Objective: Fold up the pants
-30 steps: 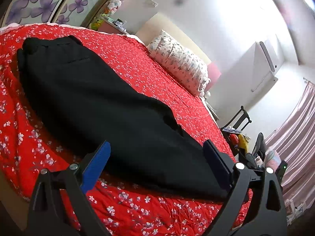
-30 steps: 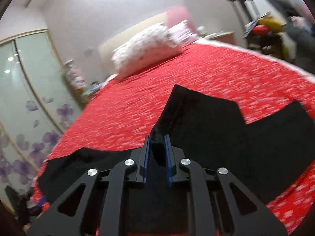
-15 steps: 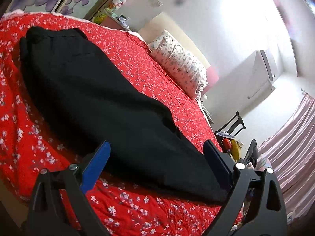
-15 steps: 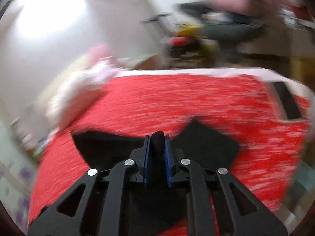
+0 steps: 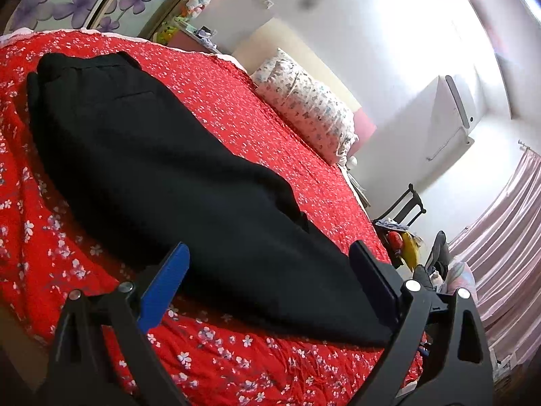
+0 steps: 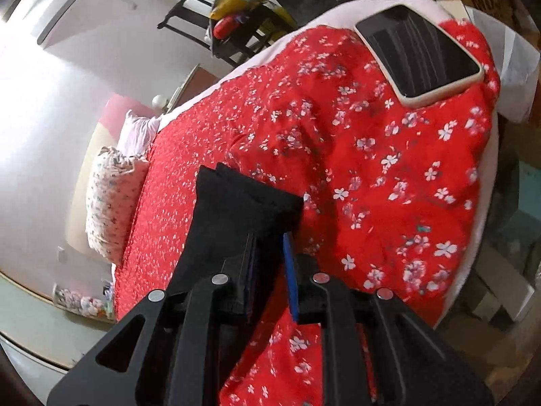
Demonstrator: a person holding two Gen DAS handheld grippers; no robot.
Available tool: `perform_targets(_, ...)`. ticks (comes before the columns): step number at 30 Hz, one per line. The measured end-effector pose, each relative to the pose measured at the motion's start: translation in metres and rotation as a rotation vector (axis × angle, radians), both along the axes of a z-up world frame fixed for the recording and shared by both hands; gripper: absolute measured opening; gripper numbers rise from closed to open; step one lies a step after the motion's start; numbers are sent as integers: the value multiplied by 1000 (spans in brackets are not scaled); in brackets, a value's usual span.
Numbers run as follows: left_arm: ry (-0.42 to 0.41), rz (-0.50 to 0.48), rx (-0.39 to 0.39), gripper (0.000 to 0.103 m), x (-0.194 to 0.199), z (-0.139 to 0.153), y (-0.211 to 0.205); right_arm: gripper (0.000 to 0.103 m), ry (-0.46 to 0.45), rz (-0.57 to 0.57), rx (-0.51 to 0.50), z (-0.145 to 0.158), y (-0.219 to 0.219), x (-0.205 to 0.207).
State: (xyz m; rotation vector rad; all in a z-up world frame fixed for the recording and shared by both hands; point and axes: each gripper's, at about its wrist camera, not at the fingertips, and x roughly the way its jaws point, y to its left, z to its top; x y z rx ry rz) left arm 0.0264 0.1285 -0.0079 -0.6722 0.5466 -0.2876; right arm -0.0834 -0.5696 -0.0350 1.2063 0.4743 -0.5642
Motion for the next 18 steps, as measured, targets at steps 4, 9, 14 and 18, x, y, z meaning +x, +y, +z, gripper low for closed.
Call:
perform_targets(4,2,3,4,95,-1,0,1,17,7,-21,56,-7,-8,4)
perform_targets(9,3,-1,8,95,-1,0,0,54,-3,-61,41,-4,-14,-2)
perform_targets(14,5,-5,12,95,1,0,-2,42,-29,-49,21,-5,-20,4)
perform_targets(18,6,-5,12,95,2,0,-2,41,-30,-42,24,-10,-20,7)
